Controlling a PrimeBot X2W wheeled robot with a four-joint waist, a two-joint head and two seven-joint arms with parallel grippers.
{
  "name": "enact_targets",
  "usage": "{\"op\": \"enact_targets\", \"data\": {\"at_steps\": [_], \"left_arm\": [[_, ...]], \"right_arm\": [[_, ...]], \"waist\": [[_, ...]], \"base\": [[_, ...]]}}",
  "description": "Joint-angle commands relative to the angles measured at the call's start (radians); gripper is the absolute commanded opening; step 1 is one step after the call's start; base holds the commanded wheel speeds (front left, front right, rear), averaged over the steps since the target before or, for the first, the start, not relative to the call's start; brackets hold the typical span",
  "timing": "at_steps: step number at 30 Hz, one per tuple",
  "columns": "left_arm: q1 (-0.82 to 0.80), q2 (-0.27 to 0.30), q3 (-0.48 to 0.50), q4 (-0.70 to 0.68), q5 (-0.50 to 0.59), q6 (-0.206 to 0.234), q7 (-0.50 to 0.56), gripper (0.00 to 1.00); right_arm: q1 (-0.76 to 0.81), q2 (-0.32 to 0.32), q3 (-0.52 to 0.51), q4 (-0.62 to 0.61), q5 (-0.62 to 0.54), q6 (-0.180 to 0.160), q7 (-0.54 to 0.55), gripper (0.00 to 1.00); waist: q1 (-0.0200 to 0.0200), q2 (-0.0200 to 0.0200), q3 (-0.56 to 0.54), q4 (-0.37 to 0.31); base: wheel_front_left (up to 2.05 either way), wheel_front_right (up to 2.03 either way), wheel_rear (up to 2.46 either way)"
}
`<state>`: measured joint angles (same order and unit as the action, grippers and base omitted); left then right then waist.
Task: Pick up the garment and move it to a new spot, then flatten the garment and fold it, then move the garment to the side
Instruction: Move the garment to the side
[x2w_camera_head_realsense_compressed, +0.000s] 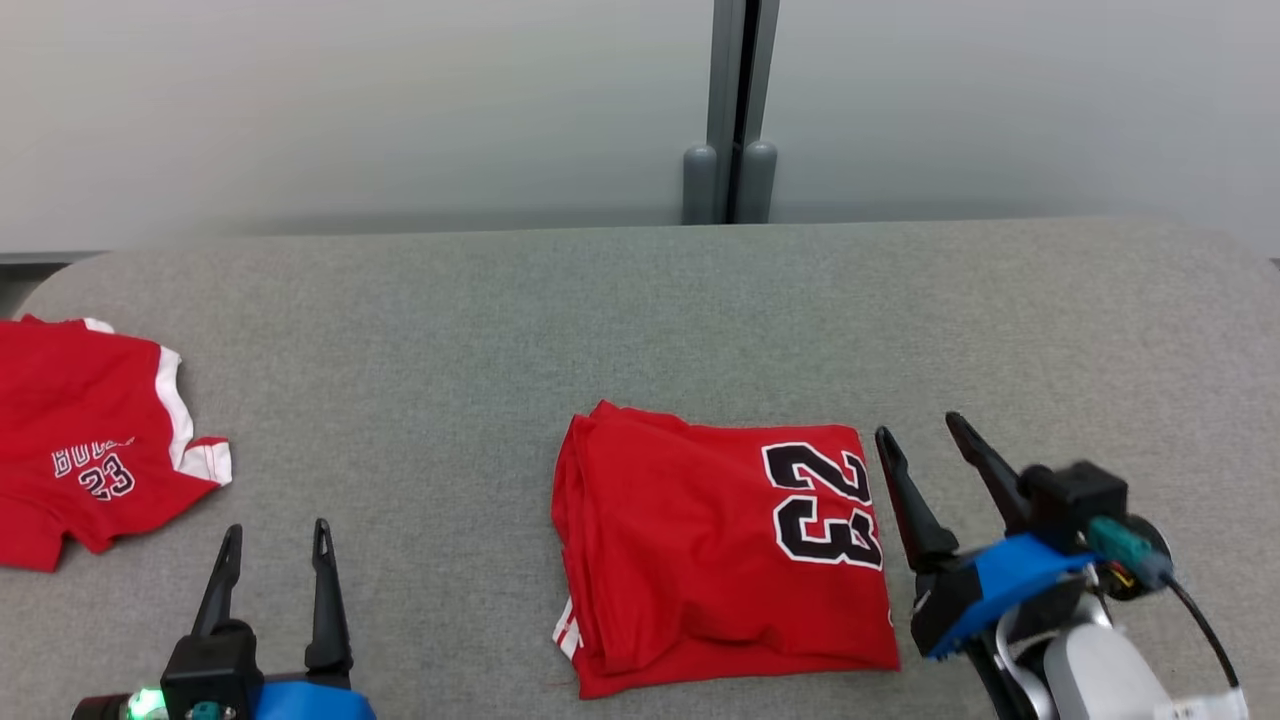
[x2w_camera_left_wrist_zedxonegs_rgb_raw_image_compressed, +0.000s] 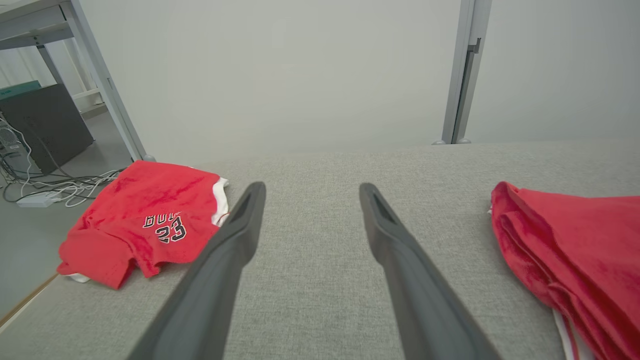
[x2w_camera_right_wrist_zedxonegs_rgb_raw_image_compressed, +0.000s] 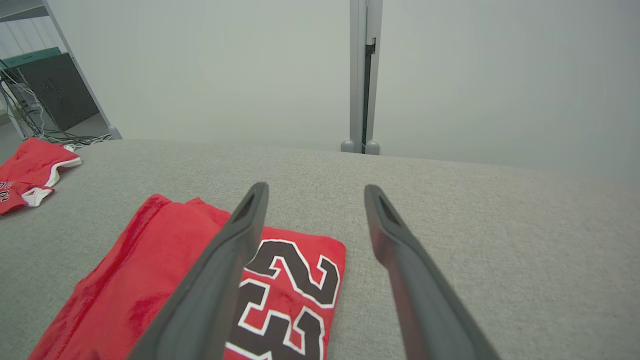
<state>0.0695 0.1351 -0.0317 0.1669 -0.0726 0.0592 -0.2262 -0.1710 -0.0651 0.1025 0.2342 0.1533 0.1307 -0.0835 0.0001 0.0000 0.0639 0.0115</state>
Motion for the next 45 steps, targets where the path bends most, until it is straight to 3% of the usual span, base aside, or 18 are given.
{"op": "enact_targets", "data": {"at_steps": [1,9,23,24,26,34,39,45], "left_arm": [[-0.026,0.010,0.001,0.009,-0.007,-0.005,-0.006,1.00],[-0.090,0.003,-0.024,0.038,-0.003,-0.012,-0.021,1.00],[-0.127,-0.015,-0.038,0.061,-0.014,0.003,-0.037,1.00],[-0.131,-0.016,-0.039,0.063,-0.016,0.002,-0.037,1.00],[-0.139,-0.018,-0.041,0.065,-0.019,0.001,-0.039,1.00],[-0.168,-0.025,-0.044,0.023,-0.014,0.005,-0.040,1.00],[-0.197,-0.032,-0.050,-0.007,-0.006,0.010,-0.040,1.00],[-0.235,-0.038,-0.043,-0.042,-0.004,0.014,-0.039,1.00]], "right_arm": [[-0.039,-0.009,0.011,0.033,0.007,0.000,0.022,1.00],[-0.147,-0.039,0.042,0.239,0.028,0.000,0.023,1.00],[-0.156,0.004,0.124,0.521,0.071,0.002,-0.021,1.00],[-0.157,0.007,0.137,0.533,0.077,0.002,-0.024,0.63],[-0.168,0.011,0.148,0.547,0.091,0.002,-0.037,0.00],[-0.312,-0.055,0.172,0.537,0.071,0.000,-0.091,0.00],[-0.454,-0.144,0.281,0.518,0.043,0.000,-0.068,0.00],[-0.594,-0.241,0.341,0.498,0.101,0.000,-0.045,0.00]], "waist": [[-0.0001,0.0000,0.016,0.011],[-0.0001,0.0000,0.070,0.044],[-0.0001,0.0000,0.124,0.051],[-0.0001,0.0000,0.126,0.051],[-0.0001,0.0000,0.128,0.052],[-0.0001,0.0000,0.146,0.063],[-0.0001,0.0000,0.181,0.067],[-0.0001,0.0000,0.246,0.044]], "base": [[0.00,0.00,0.00],[0.00,0.00,0.00],[0.00,0.00,0.00],[0.00,0.00,0.00],[0.00,0.00,0.00],[0.00,0.00,0.00],[0.00,0.00,0.00],[0.00,0.00,0.00]]}}
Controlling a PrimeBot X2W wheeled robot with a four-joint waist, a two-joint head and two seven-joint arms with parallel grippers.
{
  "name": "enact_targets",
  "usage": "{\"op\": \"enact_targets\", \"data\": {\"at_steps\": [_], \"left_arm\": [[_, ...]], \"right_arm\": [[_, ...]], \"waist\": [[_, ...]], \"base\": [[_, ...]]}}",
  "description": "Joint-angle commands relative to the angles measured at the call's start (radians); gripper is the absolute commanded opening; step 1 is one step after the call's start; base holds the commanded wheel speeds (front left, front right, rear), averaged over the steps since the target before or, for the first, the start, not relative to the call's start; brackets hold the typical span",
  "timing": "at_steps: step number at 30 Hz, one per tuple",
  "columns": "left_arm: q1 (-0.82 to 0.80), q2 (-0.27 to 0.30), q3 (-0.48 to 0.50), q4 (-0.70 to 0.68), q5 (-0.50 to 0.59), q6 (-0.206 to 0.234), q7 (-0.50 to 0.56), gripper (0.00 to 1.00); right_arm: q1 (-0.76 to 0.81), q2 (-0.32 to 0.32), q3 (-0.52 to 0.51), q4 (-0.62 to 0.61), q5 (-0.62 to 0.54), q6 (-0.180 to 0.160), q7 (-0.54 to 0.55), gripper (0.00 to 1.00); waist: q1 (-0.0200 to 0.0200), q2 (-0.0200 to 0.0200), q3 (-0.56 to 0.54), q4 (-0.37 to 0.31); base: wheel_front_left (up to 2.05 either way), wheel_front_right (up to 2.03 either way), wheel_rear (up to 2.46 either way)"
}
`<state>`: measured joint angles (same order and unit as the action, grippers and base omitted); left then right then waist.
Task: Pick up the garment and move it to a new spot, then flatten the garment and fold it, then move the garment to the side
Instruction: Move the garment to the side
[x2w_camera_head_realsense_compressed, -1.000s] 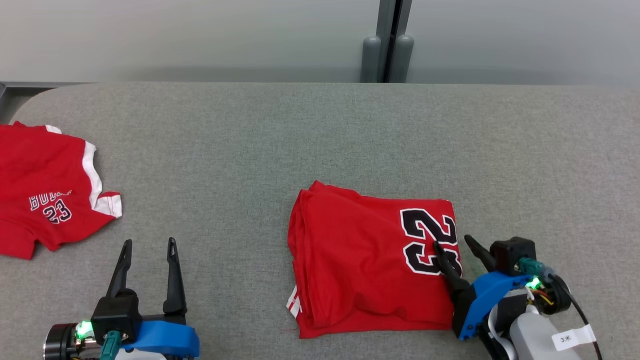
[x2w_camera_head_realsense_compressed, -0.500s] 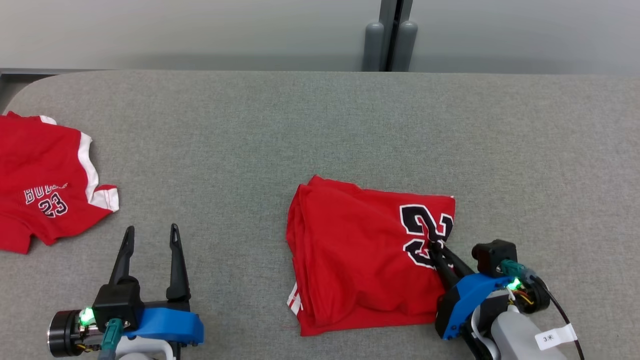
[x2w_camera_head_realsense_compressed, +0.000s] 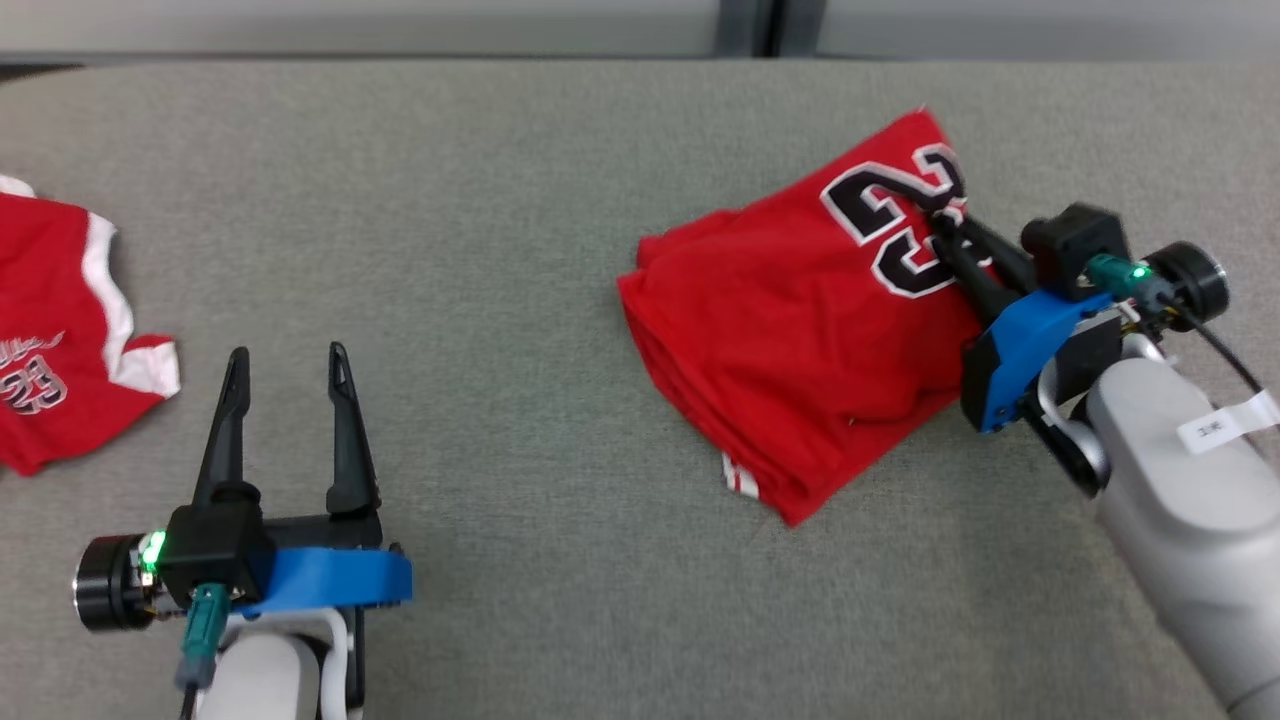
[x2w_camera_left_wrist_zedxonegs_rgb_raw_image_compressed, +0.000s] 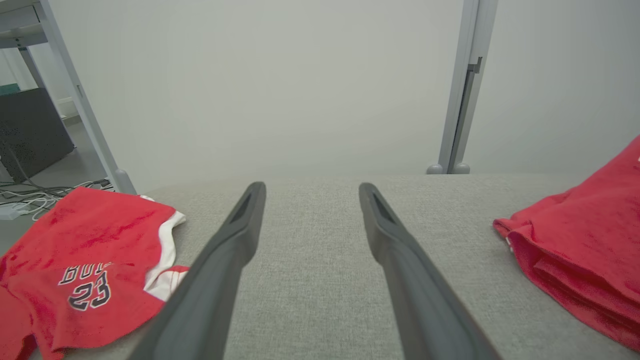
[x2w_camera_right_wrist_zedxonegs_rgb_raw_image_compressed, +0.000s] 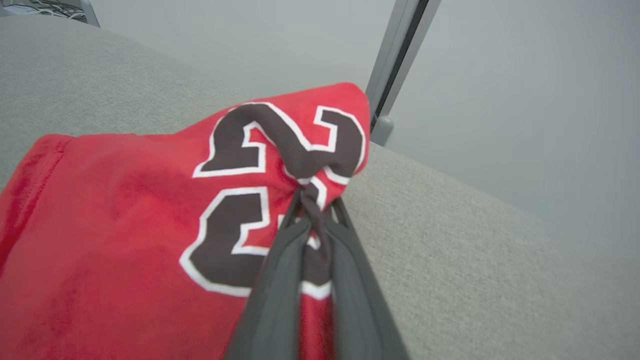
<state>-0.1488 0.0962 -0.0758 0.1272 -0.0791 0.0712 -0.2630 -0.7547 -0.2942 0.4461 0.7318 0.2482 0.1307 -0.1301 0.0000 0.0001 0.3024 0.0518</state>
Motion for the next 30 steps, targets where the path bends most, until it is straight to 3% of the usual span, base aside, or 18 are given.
{"op": "enact_targets", "data": {"at_steps": [1,7,18,24,30], "left_arm": [[-0.023,-0.001,0.005,-0.015,0.005,0.007,-0.002,1.00],[-0.063,0.016,0.006,-0.089,0.034,0.013,-0.002,1.00],[-0.120,0.089,0.019,-0.221,0.091,0.028,0.016,1.00],[-0.143,0.106,0.008,-0.273,0.109,0.027,0.050,1.00],[-0.150,0.112,0.001,-0.285,0.109,0.027,0.060,1.00]], "right_arm": [[-0.034,-0.030,0.007,-0.005,0.021,0.000,0.006,0.00],[-0.155,-0.152,0.037,-0.041,0.090,0.000,0.001,0.00],[-0.290,-0.311,0.008,-0.051,0.185,0.000,-0.045,0.00],[-0.380,-0.364,0.006,0.029,0.203,0.000,-0.070,0.00],[-0.479,-0.355,0.052,0.155,0.175,0.000,-0.070,0.00]], "waist": [[0.0000,-0.0001,0.025,-0.007],[0.0000,-0.0001,0.138,-0.097],[0.0000,-0.0001,0.300,-0.267],[0.0000,-0.0001,0.348,-0.298],[0.0000,-0.0001,0.370,-0.293]], "base": [[0.00,0.00,0.00],[0.00,0.00,0.00],[0.00,0.00,0.00],[0.00,0.00,0.00],[0.00,0.00,0.00]]}}
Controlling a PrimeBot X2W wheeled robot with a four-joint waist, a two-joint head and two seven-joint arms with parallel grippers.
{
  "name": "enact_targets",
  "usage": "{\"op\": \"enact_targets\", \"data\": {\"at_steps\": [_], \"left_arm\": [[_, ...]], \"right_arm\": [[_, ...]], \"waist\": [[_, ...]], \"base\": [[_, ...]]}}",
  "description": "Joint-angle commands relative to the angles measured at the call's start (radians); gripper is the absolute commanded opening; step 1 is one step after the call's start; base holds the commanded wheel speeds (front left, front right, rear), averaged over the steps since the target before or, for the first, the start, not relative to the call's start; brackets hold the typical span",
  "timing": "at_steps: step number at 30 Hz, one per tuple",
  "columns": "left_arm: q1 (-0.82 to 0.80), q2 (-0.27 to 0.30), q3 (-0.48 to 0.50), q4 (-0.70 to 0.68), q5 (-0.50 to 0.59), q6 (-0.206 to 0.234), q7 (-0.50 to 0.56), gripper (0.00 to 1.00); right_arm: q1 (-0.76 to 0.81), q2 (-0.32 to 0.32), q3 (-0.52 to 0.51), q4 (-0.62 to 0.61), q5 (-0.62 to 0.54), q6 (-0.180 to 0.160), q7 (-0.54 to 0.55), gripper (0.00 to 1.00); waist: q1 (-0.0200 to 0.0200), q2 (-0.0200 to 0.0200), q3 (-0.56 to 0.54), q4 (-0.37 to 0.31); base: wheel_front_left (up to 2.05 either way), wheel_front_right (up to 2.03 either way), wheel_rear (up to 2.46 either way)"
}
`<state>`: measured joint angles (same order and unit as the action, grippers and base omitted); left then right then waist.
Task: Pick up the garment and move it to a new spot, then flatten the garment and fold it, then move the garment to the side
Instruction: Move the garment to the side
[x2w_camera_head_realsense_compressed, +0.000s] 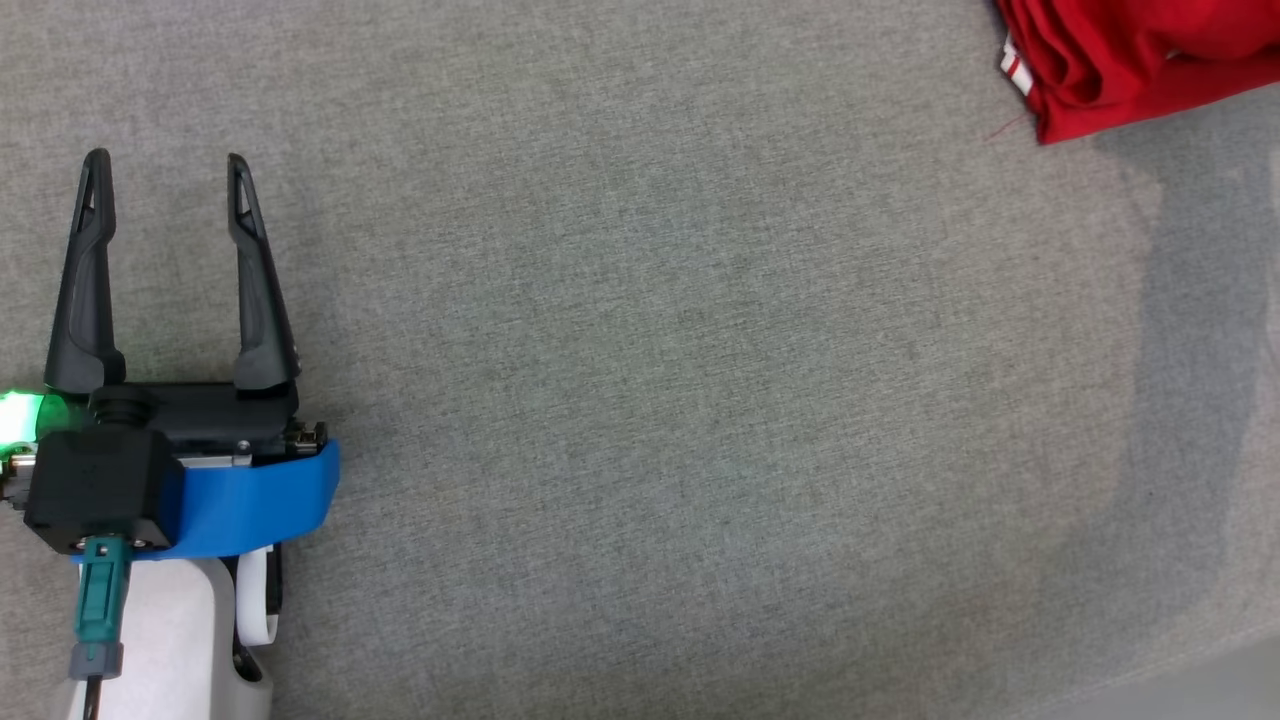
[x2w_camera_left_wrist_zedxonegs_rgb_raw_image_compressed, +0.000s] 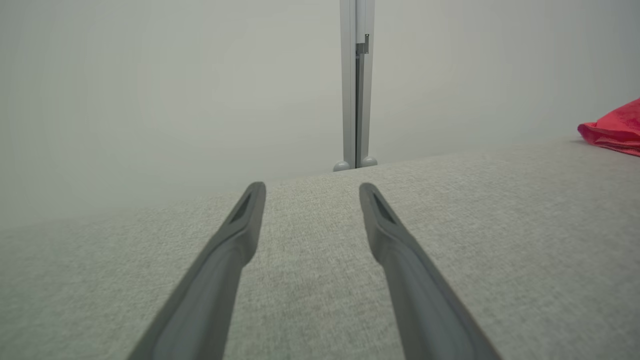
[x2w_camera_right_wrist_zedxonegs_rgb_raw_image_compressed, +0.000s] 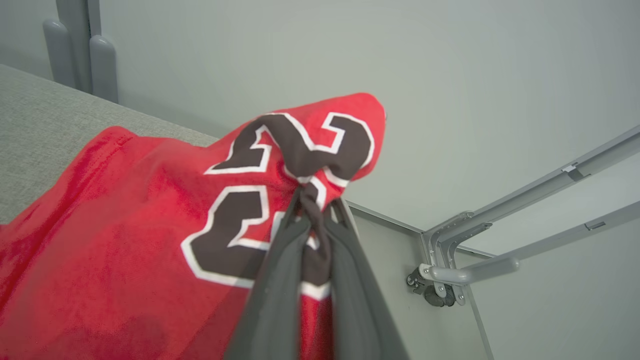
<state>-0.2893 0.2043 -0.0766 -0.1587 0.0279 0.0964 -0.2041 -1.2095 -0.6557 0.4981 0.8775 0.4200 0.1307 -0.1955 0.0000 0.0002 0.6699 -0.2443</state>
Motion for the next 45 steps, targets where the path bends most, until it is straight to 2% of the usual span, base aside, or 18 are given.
{"op": "enact_targets", "data": {"at_steps": [1,2,3,4,5,11,15,21,30,37,45], "left_arm": [[-0.009,0.004,0.002,-0.001,0.001,0.003,0.001,1.00],[-0.008,0.005,0.002,0.000,-0.001,0.004,0.000,1.00],[-0.008,0.005,0.002,0.001,-0.003,0.005,-0.002,1.00],[-0.008,0.004,0.001,0.003,-0.005,0.007,-0.003,1.00],[-0.007,0.002,0.000,0.005,-0.006,0.009,-0.005,1.00],[0.007,-0.010,0.000,0.029,-0.024,0.019,-0.024,1.00],[0.033,-0.023,0.005,0.066,-0.042,0.027,-0.039,1.00],[0.095,-0.036,0.021,0.126,-0.077,0.035,-0.055,1.00],[0.200,-0.047,0.043,0.197,-0.117,0.037,-0.061,1.00],[0.254,-0.063,0.042,0.233,-0.135,0.022,-0.062,1.00],[0.308,-0.064,0.038,0.282,-0.138,0.005,-0.062,1.00]], "right_arm": [[-0.037,0.010,0.006,0.035,-0.001,0.000,0.001,0.00],[-0.048,0.014,0.015,0.058,-0.009,0.000,0.004,0.00],[-0.063,0.021,0.021,0.077,-0.013,0.000,0.000,0.29],[-0.076,0.024,0.023,0.097,-0.015,0.000,-0.006,0.69],[-0.085,0.025,0.027,0.122,-0.022,0.000,-0.005,1.00],[-0.122,0.024,0.001,0.231,-0.065,0.000,-0.053,1.00],[-0.085,0.046,-0.022,0.237,-0.084,0.000,-0.069,1.00],[0.038,0.098,-0.118,0.057,-0.089,0.000,-0.071,1.00],[0.345,0.270,-0.239,-0.229,-0.135,0.000,-0.071,1.00],[0.615,0.387,-0.314,-0.363,-0.163,0.000,-0.071,1.00],[0.869,0.468,-0.376,-0.459,-0.196,0.000,-0.071,1.00]], "waist": [[0.0000,-0.0002,0.006,0.006],[0.0000,-0.0002,0.008,0.010],[0.0000,-0.0002,0.009,0.013],[0.0000,-0.0002,0.010,0.017],[0.0000,-0.0002,0.010,0.021],[0.0000,-0.0002,-0.023,0.047],[0.0000,-0.0002,-0.079,0.065],[0.0000,-0.0002,-0.185,0.095],[0.0000,-0.0002,-0.331,0.139],[0.0000,-0.0002,-0.426,0.185],[0.0000,-0.0002,-0.515,0.218]], "base": [[0.00,0.00,0.00],[0.00,0.00,0.00],[0.00,0.00,0.00],[0.00,0.00,0.00],[0.00,0.00,0.00],[0.00,0.00,0.00],[0.00,0.00,0.00],[0.00,0.00,0.00],[0.00,0.00,0.00],[0.00,0.00,0.00],[0.00,0.00,0.00]]}}
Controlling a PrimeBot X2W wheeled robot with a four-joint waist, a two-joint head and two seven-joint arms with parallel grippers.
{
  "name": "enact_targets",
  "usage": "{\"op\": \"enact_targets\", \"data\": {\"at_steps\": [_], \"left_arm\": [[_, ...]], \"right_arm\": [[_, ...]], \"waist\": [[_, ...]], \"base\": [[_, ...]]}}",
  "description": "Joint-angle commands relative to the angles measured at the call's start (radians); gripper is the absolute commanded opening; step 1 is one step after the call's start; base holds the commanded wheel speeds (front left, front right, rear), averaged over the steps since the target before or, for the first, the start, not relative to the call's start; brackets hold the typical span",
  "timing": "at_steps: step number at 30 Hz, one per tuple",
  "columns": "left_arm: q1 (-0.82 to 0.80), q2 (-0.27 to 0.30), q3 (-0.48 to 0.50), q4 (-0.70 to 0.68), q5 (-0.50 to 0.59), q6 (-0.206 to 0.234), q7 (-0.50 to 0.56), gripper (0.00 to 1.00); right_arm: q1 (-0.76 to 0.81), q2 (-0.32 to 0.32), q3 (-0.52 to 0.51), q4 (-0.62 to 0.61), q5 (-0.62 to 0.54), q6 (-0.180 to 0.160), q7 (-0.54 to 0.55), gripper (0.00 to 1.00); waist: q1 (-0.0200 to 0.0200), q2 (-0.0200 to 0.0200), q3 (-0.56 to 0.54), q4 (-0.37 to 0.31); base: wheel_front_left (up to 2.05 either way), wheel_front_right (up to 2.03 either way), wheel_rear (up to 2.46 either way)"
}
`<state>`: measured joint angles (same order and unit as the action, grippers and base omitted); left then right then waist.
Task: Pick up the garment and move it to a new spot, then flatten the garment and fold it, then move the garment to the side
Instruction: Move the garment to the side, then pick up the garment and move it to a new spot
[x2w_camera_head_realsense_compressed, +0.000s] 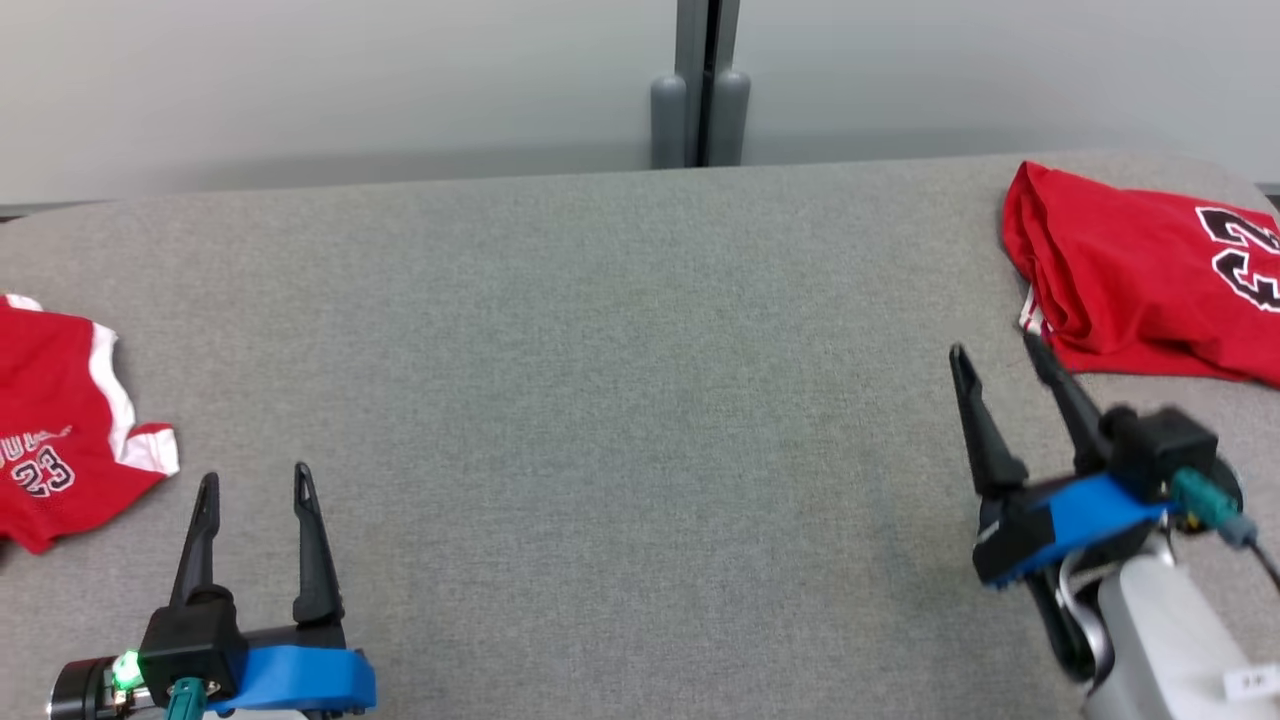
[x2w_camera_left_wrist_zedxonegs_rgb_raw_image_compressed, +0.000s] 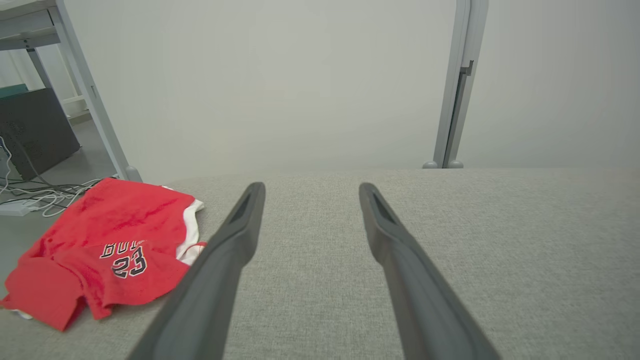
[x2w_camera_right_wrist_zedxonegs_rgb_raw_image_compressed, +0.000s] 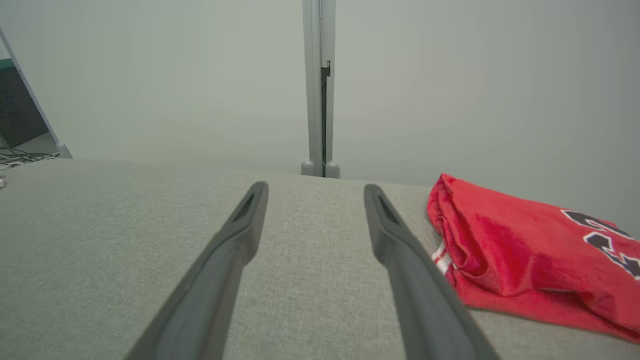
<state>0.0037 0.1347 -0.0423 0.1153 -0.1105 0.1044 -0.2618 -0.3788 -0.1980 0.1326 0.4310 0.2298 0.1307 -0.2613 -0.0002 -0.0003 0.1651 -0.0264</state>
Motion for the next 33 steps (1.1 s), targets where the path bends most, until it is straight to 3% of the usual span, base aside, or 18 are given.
{"op": "enact_targets", "data": {"at_steps": [1,16,33], "left_arm": [[0.016,0.008,0.001,0.014,0.005,-0.004,-0.004,1.00],[0.048,0.010,-0.005,0.057,0.002,-0.013,-0.004,1.00],[0.064,0.028,-0.008,0.074,-0.009,-0.011,-0.004,1.00]], "right_arm": [[0.063,0.022,-0.020,-0.021,-0.009,0.000,-0.005,1.00],[0.287,0.120,-0.127,-0.153,-0.092,0.000,0.023,1.00],[0.334,0.147,-0.143,-0.201,-0.114,0.000,0.072,1.00]], "waist": [[0.0002,0.0003,-0.018,0.005],[0.0002,0.0003,-0.099,0.033],[0.0002,0.0003,-0.133,0.035]], "base": [[0.00,0.00,0.00],[0.00,0.00,0.00],[0.00,0.00,0.00]]}}
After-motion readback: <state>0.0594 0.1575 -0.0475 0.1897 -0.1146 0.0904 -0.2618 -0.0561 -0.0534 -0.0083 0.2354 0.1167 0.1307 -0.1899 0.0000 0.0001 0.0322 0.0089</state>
